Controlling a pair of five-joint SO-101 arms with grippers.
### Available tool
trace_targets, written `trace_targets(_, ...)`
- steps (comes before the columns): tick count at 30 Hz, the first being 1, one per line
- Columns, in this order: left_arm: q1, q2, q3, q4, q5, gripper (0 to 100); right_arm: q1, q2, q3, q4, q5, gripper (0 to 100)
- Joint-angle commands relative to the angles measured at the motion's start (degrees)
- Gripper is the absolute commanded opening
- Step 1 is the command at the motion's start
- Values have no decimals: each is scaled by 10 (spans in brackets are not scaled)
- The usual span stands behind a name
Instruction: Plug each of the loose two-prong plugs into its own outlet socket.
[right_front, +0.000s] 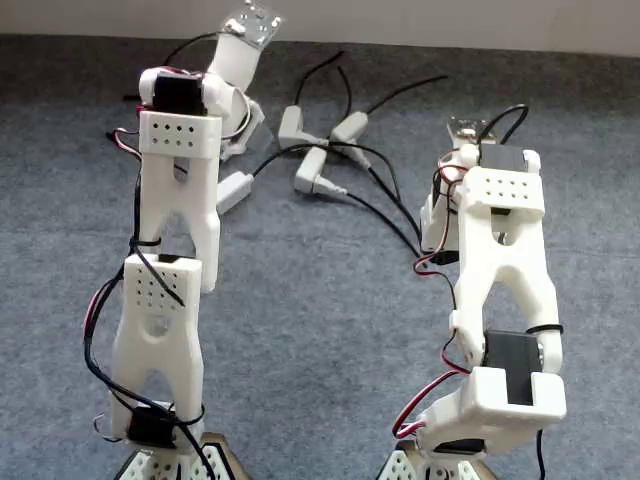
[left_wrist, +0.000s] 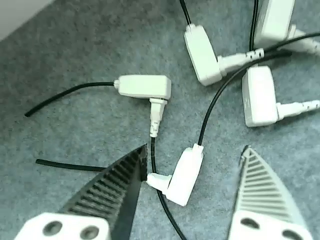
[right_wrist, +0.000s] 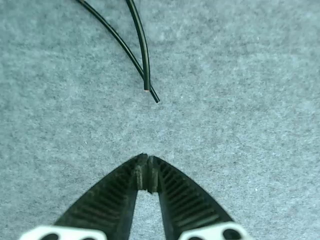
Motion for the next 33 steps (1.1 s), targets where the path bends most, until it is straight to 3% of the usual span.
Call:
trace_targets(1, -4, -89, -15, 6, 42, 292, 6, -8, -3, -1, 4, 9)
trace_targets(8, 1, -316, 199, 8, 97, 292, 2, -12, -9, 15, 4, 9)
trace_targets(16, 43, -614, 483, 4, 98, 292, 0, -12, -58, 47, 3, 8)
trace_targets(22, 42, -761, 597, 5, 142, 291, -36, -12, -159, 122, -58, 8)
trace_targets(28, 42, -919, 707, 4, 161, 291, -70, -23, -187, 124, -61, 8)
trace_targets(33, 44, -1058, 791, 4, 162, 291, -95, -120, -187, 121, -57, 8)
